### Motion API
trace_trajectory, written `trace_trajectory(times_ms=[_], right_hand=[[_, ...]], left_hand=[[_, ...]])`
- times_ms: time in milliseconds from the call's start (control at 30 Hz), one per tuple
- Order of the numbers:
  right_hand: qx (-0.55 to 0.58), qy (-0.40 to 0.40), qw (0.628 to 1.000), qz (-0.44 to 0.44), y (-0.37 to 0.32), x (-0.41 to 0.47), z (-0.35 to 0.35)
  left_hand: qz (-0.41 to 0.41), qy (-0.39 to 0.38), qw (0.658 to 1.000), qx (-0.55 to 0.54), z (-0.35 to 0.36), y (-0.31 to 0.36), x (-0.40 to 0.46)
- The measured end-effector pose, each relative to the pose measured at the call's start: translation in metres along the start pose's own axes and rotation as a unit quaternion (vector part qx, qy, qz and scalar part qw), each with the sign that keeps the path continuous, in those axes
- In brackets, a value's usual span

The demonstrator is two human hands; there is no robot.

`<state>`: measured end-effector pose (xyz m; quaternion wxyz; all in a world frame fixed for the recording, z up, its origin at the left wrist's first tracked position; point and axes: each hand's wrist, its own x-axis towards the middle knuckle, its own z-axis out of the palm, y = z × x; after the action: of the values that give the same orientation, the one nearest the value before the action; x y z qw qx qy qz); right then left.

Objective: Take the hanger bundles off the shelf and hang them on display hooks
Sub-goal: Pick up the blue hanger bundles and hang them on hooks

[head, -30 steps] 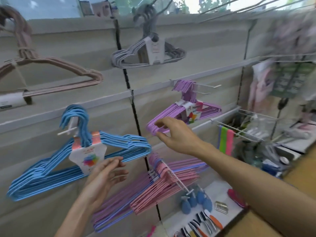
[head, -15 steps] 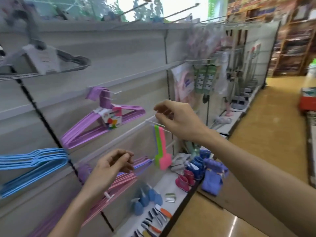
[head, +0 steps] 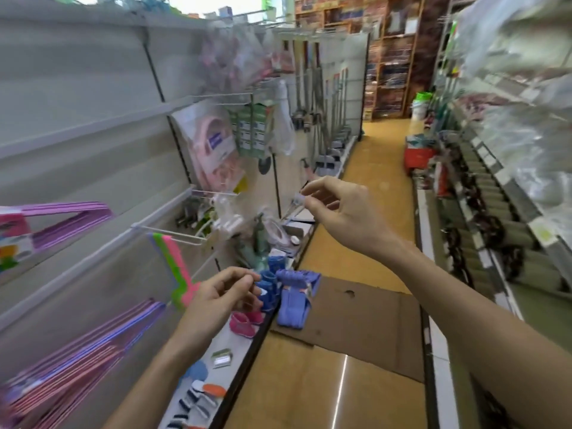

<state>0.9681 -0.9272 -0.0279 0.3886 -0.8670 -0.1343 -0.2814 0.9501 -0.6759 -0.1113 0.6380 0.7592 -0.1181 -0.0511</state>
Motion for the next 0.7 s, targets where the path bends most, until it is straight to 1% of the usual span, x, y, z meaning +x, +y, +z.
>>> trace_trajectory(times_ms=[133, 400, 700], right_hand=[[-0.012, 0.015, 0.999, 0.039, 0.033, -0.008, -0.021], [-0.024, 0.04, 0.995, 0.084, 0.076, 0.011, -0.047], [-0.058, 0.058, 0.987, 0.139, 0.146, 0.07, -0.028]], left_hand=[[-0.011, -0.047, 0.999, -0.01, 0.033, 0.0, 0.031], [0.009, -0.127, 0.992, -0.019, 0.079, 0.003, 0.098], [0.004, -0.165, 0.986, -0.034, 0.083, -0.009, 0.203]])
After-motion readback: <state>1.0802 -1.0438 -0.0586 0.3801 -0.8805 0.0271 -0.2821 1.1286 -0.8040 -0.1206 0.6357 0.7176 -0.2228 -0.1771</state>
